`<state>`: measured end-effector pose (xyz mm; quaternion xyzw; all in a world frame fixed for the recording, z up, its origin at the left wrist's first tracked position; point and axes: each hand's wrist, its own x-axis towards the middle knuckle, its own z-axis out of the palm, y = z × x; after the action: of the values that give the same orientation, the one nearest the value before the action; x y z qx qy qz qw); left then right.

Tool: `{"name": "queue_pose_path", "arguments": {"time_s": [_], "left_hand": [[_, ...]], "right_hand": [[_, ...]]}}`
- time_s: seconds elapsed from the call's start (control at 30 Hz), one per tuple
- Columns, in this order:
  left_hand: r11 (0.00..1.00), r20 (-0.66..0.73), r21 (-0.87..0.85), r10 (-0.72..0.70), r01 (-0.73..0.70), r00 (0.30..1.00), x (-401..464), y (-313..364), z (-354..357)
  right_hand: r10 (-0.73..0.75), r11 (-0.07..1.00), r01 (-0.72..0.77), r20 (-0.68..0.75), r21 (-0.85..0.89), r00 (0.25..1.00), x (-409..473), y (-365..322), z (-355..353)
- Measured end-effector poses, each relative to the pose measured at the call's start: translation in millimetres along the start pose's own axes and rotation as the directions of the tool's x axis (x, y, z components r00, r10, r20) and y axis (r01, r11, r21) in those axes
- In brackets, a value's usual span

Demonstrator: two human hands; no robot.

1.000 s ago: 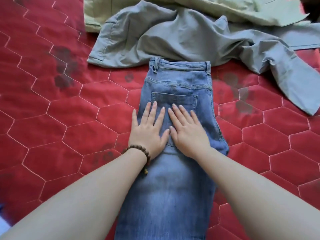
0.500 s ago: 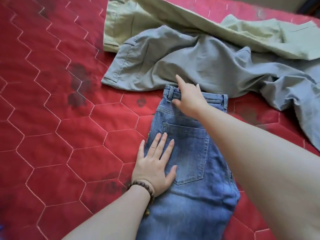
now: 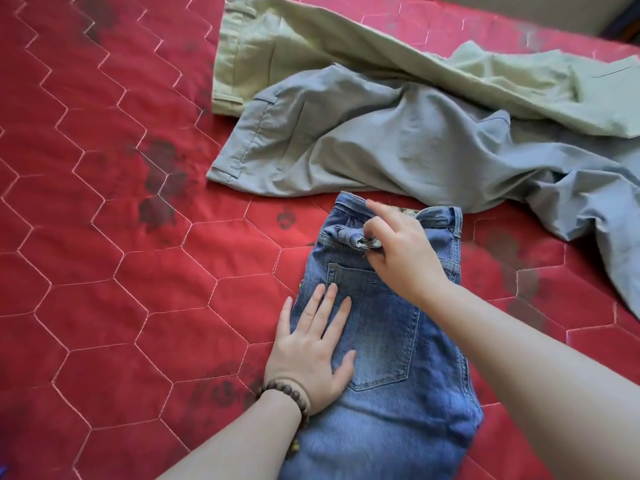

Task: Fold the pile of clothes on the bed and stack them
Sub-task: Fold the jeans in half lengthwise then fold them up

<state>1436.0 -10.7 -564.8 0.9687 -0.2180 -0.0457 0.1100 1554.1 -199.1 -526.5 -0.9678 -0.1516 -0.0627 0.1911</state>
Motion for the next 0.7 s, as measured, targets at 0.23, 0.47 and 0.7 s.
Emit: {"name": "queue_pose_path", "arguments": {"time_s": [0.23, 0.47, 0.7], "left_hand": [[1.0, 0.013, -0.003, -0.008, 0.008, 1.0, -1, 0, 0], [1.0, 0.015, -0.013, -0.01, 0.01, 1.0, -1, 0, 0], [1.0, -0.008, -0.014, -0.003, 0.003, 1.0, -1, -1, 2]], "right_hand": [[0.203, 0.972, -0.179, 0.159, -0.155, 0.966, 40, 1, -13], [0.252, 0.968, -0.23, 0.322, -0.105, 0.913, 70, 9, -10], [0.336, 0.885, -0.357, -0.12, -0.298, 0.934, 51, 4, 6]]}}
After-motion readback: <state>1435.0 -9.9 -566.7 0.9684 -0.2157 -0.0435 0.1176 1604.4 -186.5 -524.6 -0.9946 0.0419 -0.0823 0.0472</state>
